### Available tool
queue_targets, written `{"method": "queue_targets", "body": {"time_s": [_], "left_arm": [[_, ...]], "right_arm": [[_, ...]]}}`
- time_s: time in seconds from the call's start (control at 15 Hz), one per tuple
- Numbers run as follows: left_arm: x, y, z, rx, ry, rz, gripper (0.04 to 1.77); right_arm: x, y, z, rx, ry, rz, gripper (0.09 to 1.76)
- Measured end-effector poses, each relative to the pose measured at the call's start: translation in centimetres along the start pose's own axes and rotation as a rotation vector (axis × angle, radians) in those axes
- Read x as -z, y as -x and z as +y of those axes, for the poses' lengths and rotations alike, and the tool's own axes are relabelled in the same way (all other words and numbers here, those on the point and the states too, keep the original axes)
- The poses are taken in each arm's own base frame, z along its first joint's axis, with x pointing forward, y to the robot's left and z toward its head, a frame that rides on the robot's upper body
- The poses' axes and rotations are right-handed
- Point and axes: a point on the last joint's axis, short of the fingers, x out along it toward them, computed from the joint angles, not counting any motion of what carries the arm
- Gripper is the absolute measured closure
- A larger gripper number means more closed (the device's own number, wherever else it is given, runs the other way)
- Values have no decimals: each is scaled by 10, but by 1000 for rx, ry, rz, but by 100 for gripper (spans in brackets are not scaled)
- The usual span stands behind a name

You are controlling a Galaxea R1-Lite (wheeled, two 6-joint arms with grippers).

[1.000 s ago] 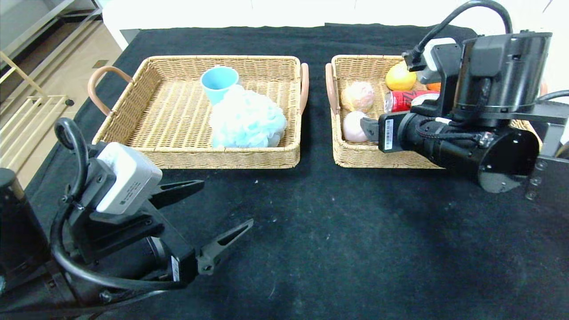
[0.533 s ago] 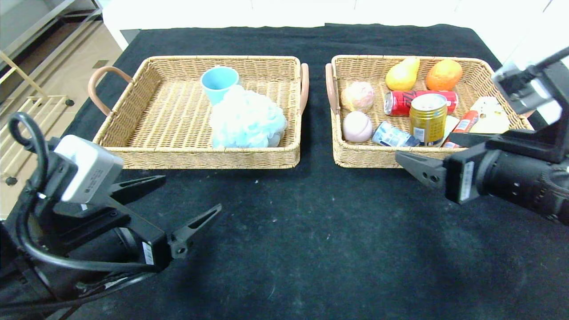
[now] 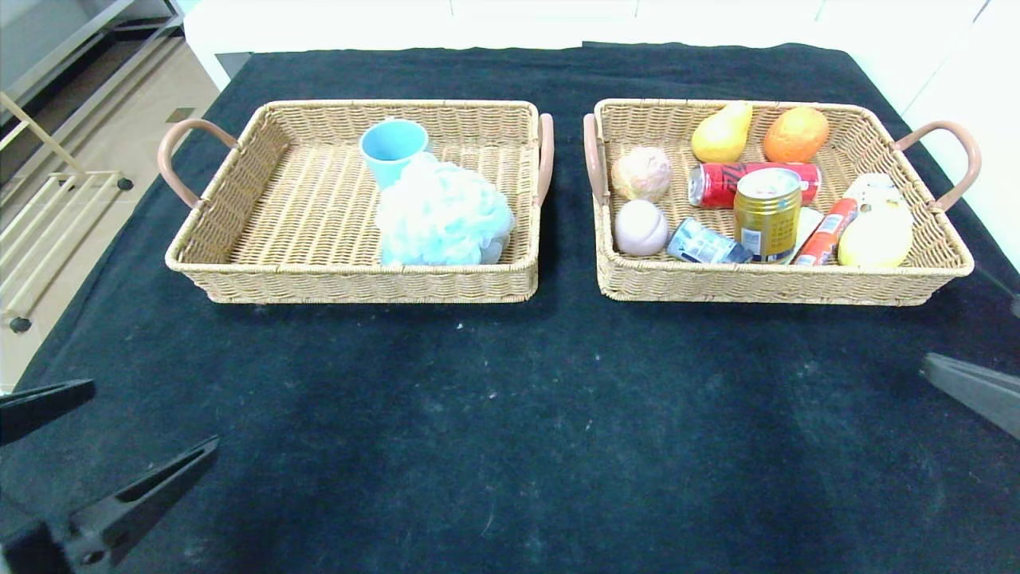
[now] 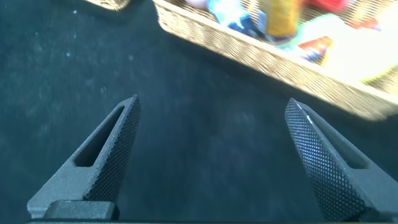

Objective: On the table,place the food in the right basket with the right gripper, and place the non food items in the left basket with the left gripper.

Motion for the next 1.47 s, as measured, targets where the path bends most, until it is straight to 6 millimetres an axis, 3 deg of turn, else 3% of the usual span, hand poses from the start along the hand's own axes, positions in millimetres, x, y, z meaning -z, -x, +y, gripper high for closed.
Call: {"method": "queue_targets", "body": {"time_s": [0.27, 0.4, 0.67, 1.0, 1.47], "left_arm": [[-6, 47, 13, -82, 35, -55, 9], [-11, 68, 14, -80, 42, -80, 9], [-24, 110, 10, -33, 46, -107, 9], [-19, 140, 2, -69, 42, -145, 9], [4, 169, -8, -33, 38, -176, 9]], "right_arm": [[12, 58, -12, 44, -24, -3, 15], [18, 88, -10, 44, -34, 40, 15], [13, 138, -1, 110, -41, -14, 15], [27, 161, 24, 143, -64, -29, 15], [66, 161, 39, 175, -87, 7, 15]]}}
